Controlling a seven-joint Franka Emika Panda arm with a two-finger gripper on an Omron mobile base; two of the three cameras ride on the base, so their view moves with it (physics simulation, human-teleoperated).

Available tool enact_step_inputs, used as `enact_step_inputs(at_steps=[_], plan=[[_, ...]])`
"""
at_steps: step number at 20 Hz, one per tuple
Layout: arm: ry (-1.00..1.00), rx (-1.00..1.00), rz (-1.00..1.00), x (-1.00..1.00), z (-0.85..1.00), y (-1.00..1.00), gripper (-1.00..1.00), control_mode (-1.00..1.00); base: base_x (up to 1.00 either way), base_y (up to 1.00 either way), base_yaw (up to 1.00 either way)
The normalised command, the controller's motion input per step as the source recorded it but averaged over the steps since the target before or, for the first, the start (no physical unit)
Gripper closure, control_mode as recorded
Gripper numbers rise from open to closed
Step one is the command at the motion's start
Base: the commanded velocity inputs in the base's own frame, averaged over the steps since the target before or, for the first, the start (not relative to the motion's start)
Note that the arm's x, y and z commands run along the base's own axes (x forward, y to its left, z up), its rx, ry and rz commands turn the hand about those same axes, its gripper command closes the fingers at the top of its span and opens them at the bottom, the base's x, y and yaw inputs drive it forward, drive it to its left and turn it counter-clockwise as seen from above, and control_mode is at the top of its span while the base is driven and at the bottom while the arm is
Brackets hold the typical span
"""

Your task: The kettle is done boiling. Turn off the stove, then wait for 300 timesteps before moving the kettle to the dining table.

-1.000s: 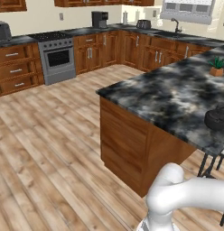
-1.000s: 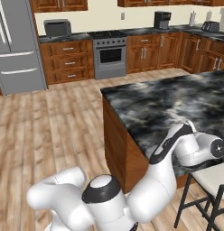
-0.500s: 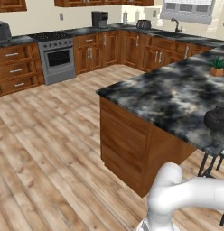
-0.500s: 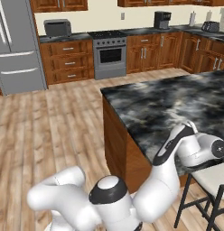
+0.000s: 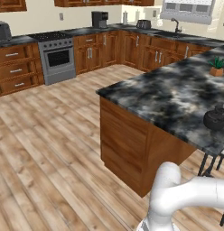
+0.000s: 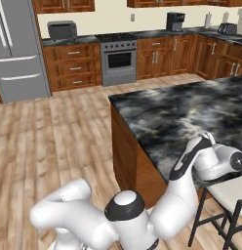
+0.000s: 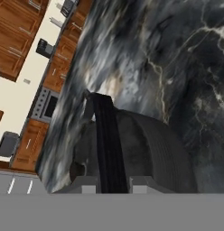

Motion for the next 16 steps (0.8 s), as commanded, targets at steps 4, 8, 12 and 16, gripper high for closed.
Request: enact_step_inputs(at_steps=[4,8,12,16], plan=[[0.0,0.0,0.0,0.18,-0.12,-0.12,1.0,-1.0,0.0,0.0,0.0],[0.0,0.0,0.0,0.17,-0.13,-0.11,1.0,-1.0,0.0,0.0,0.0],[0.0,0.0,0.0,0.16,-0.13,-0.12,1.0,-1.0,0.0,0.0,0.0],[0.0,0.0,0.0,0.16,-0.11,-0.13,1.0,-1.0,0.0,0.0,0.0]])
